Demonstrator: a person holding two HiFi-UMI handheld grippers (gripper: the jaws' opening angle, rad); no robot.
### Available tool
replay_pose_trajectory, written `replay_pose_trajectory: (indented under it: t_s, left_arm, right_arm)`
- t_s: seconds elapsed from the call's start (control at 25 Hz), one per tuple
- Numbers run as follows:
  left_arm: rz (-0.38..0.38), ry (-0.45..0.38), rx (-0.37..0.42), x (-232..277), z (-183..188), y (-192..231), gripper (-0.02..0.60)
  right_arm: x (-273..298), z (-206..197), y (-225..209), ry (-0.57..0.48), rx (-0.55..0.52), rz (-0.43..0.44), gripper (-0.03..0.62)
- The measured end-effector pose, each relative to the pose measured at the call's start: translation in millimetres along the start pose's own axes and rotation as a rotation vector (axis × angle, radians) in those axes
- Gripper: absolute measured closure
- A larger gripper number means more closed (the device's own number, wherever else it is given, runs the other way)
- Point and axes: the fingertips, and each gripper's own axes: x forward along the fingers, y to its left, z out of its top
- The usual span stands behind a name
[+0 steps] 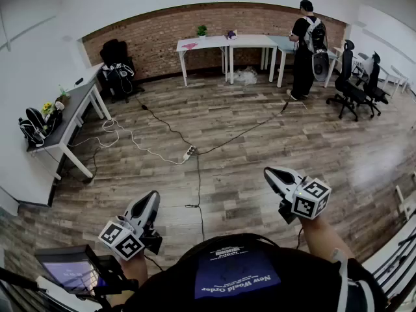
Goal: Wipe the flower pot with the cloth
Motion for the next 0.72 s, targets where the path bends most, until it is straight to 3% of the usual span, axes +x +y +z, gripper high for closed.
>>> replay_pose_trajectory:
  t_s: [0.72]
  left_arm:
    - [-0.036, 0.016, 0.0, 13.5, 7.5, -14.8, 0.586]
  right_arm:
    - [-12.1, 13.4, -7.8, -0.018, 0.049, -0.013, 0.599]
